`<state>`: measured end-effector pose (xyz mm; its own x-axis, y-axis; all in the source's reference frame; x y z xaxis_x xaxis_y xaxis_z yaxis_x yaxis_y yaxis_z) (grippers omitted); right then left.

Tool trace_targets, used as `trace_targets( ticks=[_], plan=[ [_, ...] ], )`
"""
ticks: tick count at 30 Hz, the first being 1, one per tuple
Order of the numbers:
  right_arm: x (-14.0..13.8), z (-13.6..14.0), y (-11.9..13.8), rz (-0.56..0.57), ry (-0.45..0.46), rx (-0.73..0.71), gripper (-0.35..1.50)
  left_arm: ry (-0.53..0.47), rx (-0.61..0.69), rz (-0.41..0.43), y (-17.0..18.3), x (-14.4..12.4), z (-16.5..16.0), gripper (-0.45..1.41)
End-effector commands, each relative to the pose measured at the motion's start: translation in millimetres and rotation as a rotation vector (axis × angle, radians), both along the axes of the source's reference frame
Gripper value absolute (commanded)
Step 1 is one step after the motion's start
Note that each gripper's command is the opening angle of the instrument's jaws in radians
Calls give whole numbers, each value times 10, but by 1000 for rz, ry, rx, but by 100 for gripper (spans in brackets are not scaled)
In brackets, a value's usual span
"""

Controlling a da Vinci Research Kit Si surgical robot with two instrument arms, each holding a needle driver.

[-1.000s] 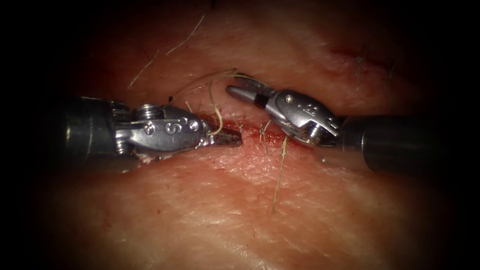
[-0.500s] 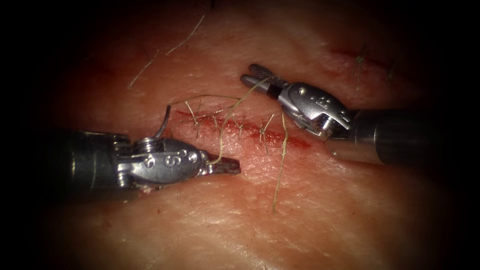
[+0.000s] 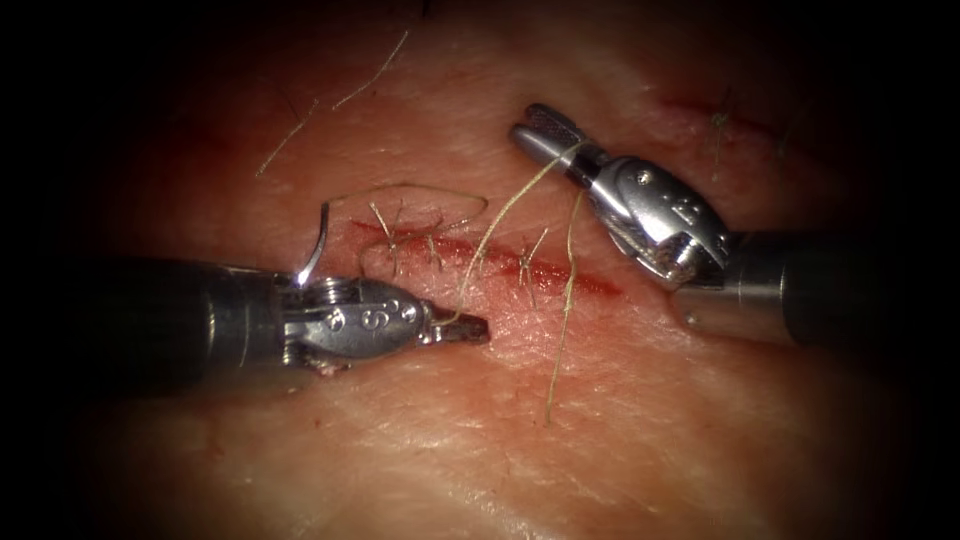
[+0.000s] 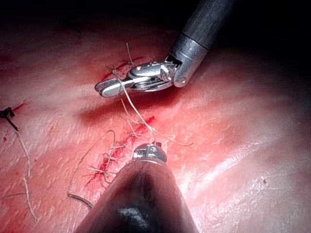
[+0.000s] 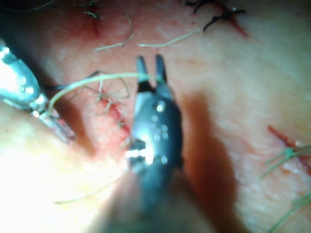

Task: Wound Closure

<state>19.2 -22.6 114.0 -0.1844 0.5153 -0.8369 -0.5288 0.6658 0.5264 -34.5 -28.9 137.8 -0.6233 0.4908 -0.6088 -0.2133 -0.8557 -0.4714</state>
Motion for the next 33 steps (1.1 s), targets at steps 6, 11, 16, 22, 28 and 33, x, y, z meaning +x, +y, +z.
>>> trace_targets(
  ticks=[6, 11, 16, 22, 28, 33],
  plan=[
    [5, 3, 0, -80, 130, 24, 36, 20, 18, 25, 3, -19, 33, -45],
    [6, 5, -8, -211, 262, 21, 37, 45, 27, 46, 19, -25, 63, -45],
    [0, 6, -16, -311, 334, 16, 37, 48, 41, 56, 35, -18, 78, -45],
    [-11, 4, -23, -479, 384, -12, 34, 74, 55, 66, 49, -11, 96, -45],
    [-10, 0, -29, -626, 379, -95, 34, 83, 60, 71, 58, -10, 102, -45],
    [-5, -5, -34, -739, 373, -166, 37, 87, 64, 72, 68, -17, 104, -45]
  ],
)
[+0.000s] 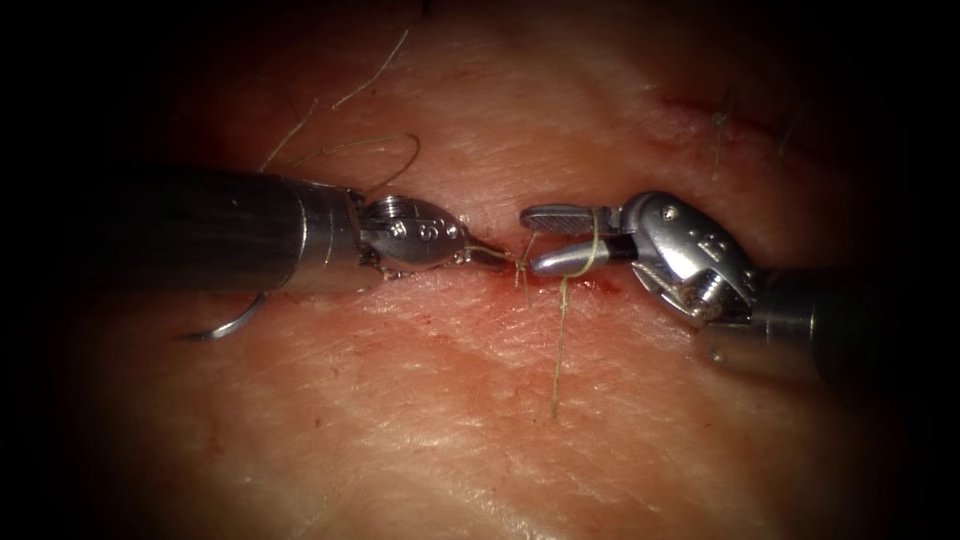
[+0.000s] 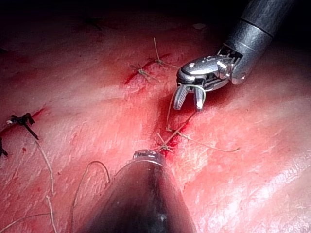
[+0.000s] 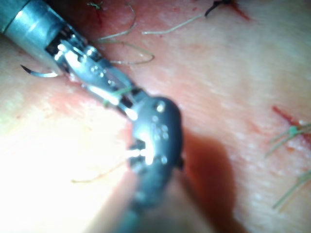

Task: Wound Closure

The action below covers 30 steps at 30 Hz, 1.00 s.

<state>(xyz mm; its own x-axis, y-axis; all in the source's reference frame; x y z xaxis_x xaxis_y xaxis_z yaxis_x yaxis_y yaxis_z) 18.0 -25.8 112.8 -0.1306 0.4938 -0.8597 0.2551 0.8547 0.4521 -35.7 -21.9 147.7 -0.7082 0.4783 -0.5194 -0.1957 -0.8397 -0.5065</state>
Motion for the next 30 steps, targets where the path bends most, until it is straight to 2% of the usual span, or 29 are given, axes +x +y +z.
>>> trace_targets(
  ticks=[1, 8, 15, 19, 30],
  plan=[
    [8, 6, -3, -24, 4, -28, 37, 2, 2, 0, -1, -8, 7, -45],
    [13, 10, -3, -154, -36, -136, 41, 11, 9, -8, 5, -22, 3, -45],
    [12, 18, -8, -285, -66, -207, 41, 9, 14, -8, 6, -22, -3, -45],
    [15, 24, -20, -398, -68, -249, 41, 10, 15, -4, 5, -20, -4, -45],
    [16, 31, -53, -566, -38, -332, 41, 18, 8, 19, -3, -21, -10, -45]
  ],
)
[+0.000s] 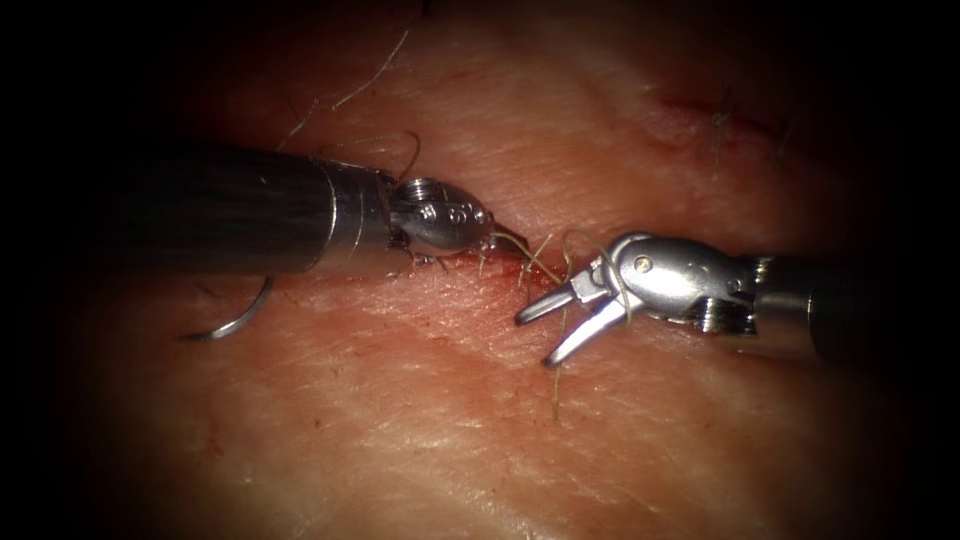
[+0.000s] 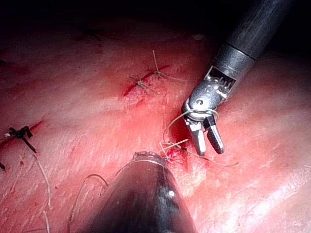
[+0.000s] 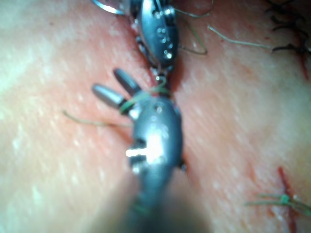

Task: Wound Closure

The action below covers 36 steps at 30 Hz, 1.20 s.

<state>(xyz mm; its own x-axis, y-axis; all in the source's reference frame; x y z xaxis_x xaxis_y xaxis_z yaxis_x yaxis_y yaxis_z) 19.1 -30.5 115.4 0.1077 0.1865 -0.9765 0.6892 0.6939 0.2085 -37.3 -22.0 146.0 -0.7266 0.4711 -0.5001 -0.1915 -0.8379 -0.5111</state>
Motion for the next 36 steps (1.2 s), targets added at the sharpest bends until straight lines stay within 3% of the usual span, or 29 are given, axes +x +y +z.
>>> trace_targets(
  ticks=[1, 13, 26, 29, 31, 32, 33, 36],
  plan=[
    [4, 6, -8, -20, 8, -6, 41, -2, -2, 2, -3, -6, 5, -45],
    [-7, 15, -33, -165, -40, -23, 73, -2, -7, 20, -13, -9, -8, -45],
    [6, 51, -54, -225, -137, -87, 76, -4, -7, 24, -22, -4, -14, -45],
    [10, 56, -61, -248, -176, -122, 63, -5, -6, 24, -23, -4, -16, -45],
    [11, 58, -64, -281, -200, -136, 27, -6, -5, 25, -23, -3, -18, -45],
    [11, 58, -64, -281, -200, -136, 27, -6, -5, 25, -23, -3, -18, -45],
    [10, 58, -65, -324, -227, -138, -35, -4, -6, 24, -22, -1, -21, -45],
    [6, 57, -65, -365, -240, -137, -35, -4, -7, 24, -22, 3, -26, -45]
  ],
)
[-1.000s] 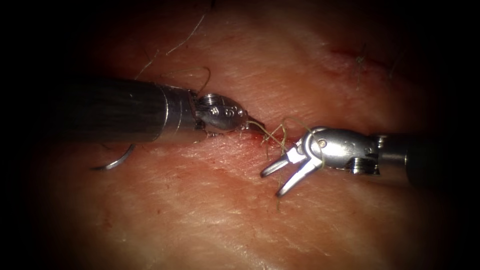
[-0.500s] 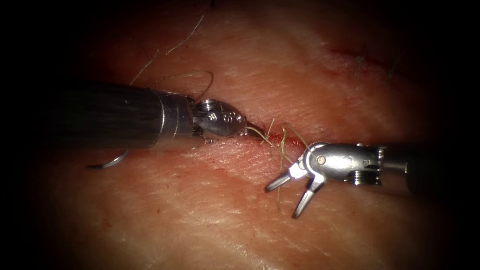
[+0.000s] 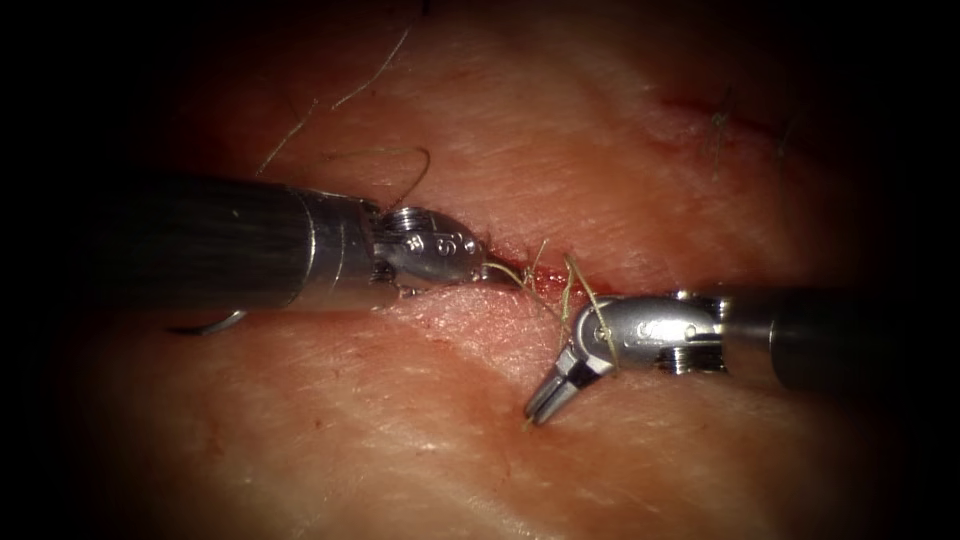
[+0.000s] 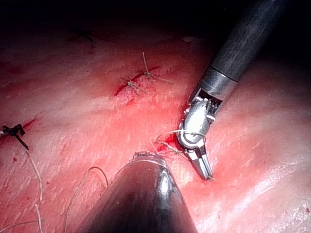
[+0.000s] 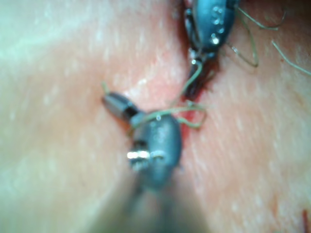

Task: Wound Closure

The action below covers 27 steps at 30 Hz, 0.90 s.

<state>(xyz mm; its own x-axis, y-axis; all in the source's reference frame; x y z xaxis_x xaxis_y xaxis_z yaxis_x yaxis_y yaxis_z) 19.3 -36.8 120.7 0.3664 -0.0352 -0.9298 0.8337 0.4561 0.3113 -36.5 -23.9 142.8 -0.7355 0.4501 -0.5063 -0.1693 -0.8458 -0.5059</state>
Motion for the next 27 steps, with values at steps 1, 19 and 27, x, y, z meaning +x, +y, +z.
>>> trace_targets(
  ticks=[1, 19, 27],
  plan=[
    [3, 4, -2, -38, -16, 11, -35, 1, 0, 0, -3, -3, 2, -45],
    [-28, -4, 97, 329, -69, -18, -35, -1, -17, 18, -73, 12, -32, -45],
    [-40, 29, 122, 480, -154, -10, -35, -4, -31, 33, -134, 27, -53, -45]
  ],
)
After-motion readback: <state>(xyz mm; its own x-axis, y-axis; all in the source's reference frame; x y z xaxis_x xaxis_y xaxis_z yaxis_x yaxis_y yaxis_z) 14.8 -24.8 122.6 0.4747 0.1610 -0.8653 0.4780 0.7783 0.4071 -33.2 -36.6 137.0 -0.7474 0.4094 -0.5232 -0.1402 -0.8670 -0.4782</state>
